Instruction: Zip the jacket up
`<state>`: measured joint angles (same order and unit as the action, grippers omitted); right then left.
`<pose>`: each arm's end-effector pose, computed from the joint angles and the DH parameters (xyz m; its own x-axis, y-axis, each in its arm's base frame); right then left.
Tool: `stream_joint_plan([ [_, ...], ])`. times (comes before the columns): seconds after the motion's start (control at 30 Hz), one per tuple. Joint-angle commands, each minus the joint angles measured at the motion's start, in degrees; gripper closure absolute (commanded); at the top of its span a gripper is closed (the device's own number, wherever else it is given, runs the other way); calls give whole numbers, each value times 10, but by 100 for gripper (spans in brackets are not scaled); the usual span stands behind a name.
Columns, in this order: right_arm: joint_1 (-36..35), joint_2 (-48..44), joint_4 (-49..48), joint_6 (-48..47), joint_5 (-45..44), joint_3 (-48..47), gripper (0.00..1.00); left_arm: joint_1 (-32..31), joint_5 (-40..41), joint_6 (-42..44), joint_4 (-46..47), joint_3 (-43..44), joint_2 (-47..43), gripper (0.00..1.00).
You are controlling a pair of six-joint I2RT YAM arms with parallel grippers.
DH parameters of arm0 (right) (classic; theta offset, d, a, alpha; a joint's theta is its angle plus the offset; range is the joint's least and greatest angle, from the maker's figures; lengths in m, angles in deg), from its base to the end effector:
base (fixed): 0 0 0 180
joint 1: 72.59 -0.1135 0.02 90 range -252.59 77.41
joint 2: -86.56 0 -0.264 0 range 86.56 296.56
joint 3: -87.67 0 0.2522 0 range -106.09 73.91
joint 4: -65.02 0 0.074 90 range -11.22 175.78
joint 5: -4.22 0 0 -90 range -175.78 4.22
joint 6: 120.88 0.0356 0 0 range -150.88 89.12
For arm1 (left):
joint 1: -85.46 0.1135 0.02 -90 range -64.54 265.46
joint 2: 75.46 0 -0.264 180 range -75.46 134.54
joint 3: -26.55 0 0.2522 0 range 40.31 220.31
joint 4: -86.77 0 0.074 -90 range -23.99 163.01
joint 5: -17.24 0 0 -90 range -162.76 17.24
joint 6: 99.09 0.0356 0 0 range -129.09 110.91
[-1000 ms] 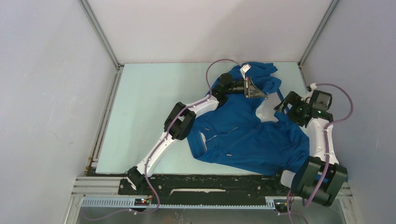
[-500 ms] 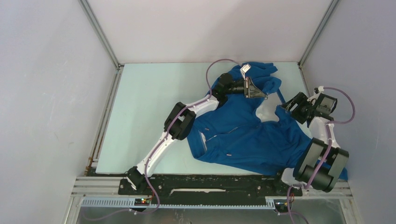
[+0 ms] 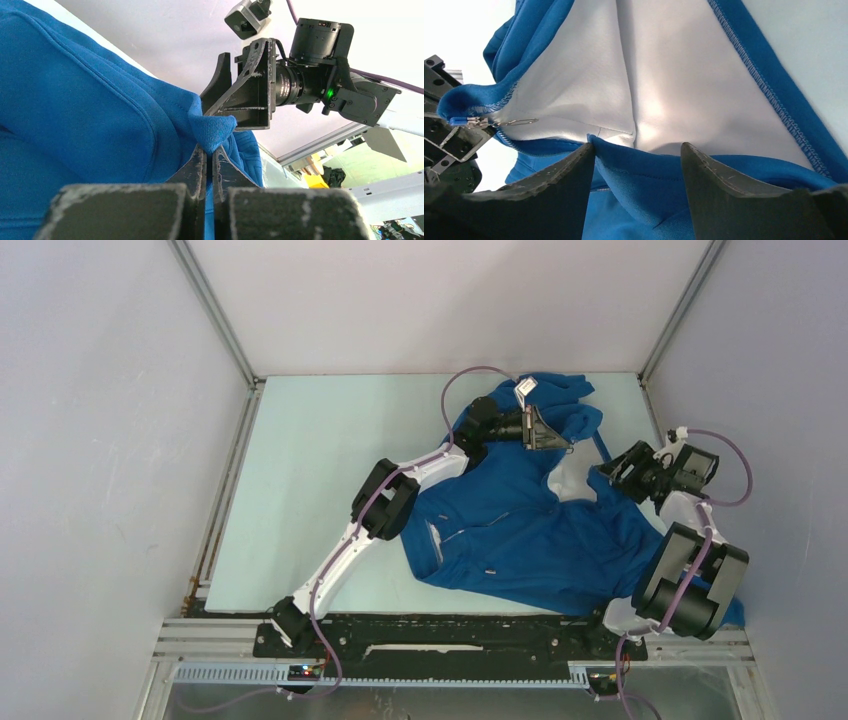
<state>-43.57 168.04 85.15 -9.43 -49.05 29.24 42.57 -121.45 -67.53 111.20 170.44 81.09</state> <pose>0.2619 -0.1210 0.2057 -0.5542 0.6426 -0.5290 0.2258 0.7278 0.6476 0.4241 -0.4305 0.1832 -0.7637 -0.0583 -0.6429 0.6445 -0.1271 -0.7540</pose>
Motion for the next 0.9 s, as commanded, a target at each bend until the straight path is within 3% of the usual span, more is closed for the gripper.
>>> stream_joint_plan([
  [0.0,0,-17,-48,4,42,17,37,-2,-14,4,9,38,-5,100],
  [0.17,-4,-18,-75,5,66,27,49,-2,-14,3,8,38,-5,100],
  [0.3,-7,-36,-94,5,77,41,41,-2,-14,3,8,38,-6,100],
  [0.4,-9,-46,-97,5,77,49,44,-2,-14,3,7,38,-5,100],
  [0.5,-10,-47,-100,5,89,51,58,-2,-14,4,6,38,-5,100],
  [0.6,-11,-52,-101,5,103,51,87,-2,-16,3,6,38,-5,100],
  [0.67,-16,-59,-107,2,117,52,100,-2,-16,3,7,38,-5,100],
  [0.87,-65,-120,-135,-70,52,63,100,-5,-32,0,15,33,-10,100],
])
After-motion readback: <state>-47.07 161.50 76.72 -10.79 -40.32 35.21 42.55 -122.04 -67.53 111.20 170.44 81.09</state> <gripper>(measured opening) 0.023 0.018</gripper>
